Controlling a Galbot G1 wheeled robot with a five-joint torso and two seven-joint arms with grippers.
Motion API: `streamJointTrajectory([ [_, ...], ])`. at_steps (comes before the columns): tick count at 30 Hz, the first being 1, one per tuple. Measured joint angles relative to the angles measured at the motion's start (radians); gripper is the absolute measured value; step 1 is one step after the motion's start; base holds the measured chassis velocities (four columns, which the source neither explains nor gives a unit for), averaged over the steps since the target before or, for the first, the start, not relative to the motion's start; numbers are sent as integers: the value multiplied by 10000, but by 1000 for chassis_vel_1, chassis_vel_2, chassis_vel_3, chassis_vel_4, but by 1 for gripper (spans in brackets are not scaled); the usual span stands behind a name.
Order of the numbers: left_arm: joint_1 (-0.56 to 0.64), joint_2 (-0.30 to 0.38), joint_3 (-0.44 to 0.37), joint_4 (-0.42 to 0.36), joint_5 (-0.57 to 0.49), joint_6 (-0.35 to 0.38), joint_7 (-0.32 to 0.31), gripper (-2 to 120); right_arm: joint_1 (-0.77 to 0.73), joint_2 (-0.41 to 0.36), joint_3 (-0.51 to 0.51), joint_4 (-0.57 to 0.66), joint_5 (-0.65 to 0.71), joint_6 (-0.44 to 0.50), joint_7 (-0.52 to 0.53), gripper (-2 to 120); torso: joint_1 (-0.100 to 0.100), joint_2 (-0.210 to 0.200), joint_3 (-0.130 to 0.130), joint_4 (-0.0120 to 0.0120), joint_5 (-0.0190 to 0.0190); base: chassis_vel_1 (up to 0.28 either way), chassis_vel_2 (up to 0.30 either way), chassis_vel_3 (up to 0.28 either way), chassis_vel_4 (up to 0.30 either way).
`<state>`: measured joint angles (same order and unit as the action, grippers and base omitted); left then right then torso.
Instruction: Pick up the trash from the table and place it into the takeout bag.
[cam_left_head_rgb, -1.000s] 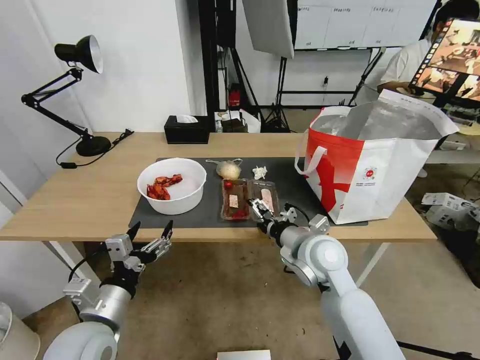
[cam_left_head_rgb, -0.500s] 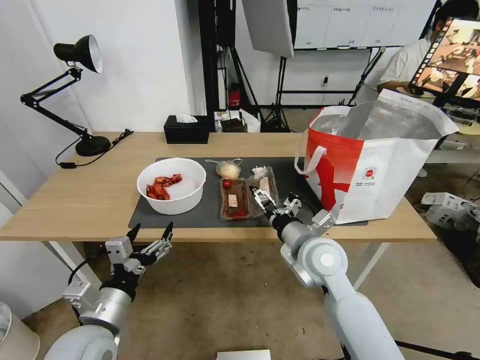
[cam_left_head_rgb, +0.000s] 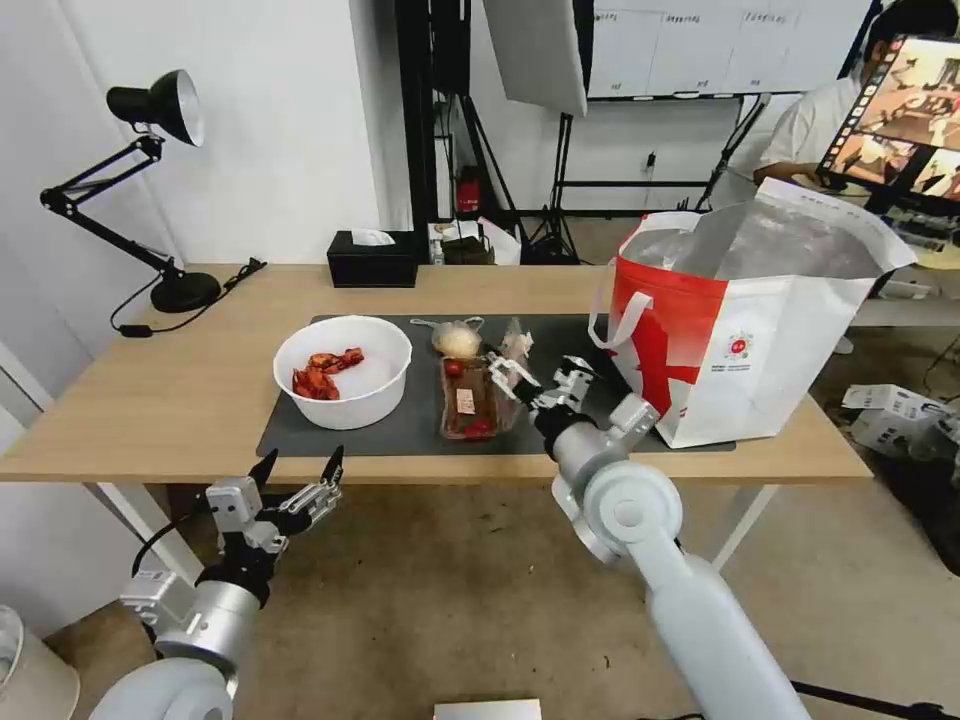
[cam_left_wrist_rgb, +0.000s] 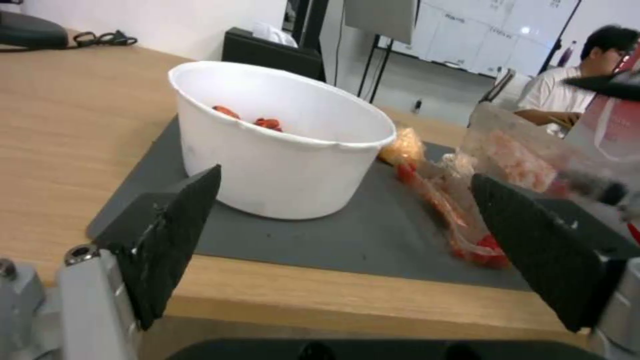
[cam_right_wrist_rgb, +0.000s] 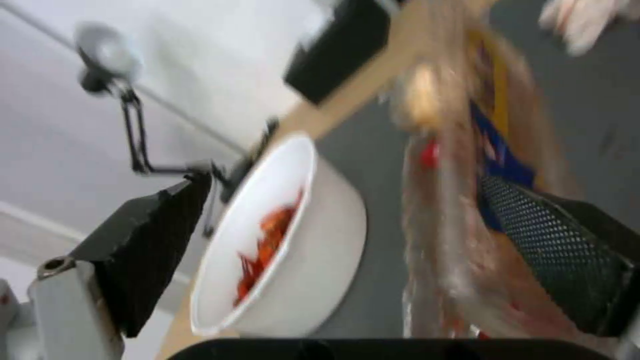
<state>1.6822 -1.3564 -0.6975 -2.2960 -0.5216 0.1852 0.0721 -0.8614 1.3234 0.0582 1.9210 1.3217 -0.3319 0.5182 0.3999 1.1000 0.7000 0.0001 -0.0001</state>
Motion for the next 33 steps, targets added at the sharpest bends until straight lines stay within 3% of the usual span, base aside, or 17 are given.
streamJointTrajectory([
  [4,104,-60,-16,-40,73,-23,0,100,521,414,-93,-708,1249,-608,1187,100,1,-1,0,2,-1,0,0,0,0],
  [7,163,-103,-18,-87,99,-33,0,100,658,604,-40,-1065,1586,-671,1501,100,1,-1,1,2,0,0,0,0,0],
  [22,383,-97,-177,-346,82,-85,-4,100,594,155,87,-530,2113,-382,1406,100,0,-1,0,-1,2,0,0,0,0],
  [25,401,-65,-211,-396,71,-90,-7,100,878,-235,44,-390,1658,-492,633,100,0,0,0,-1,3,0,0,0,0],
  [26,402,-33,-232,-415,58,-93,-9,100,1096,-476,-63,-419,994,-747,137,100,0,0,0,-2,1,0,0,0,0],
  [29,387,87,-295,-483,-3,-96,-10,100,2339,-1489,-868,-1192,-2683,-1041,-2510,95,0,-1,1,-1,2,0,0,0,0],
  [30,387,87,-295,-483,-3,-96,-10,100,2339,-1489,-868,-1192,-2683,-1041,-2510,95,0,-1,1,-1,2,0,0,0,0],
  [33,330,180,-317,-510,-63,-90,-18,100,3656,-2279,-1581,-2368,-5006,-922,-5093,79,1,-1,0,-1,1,0,0,0,0],
])
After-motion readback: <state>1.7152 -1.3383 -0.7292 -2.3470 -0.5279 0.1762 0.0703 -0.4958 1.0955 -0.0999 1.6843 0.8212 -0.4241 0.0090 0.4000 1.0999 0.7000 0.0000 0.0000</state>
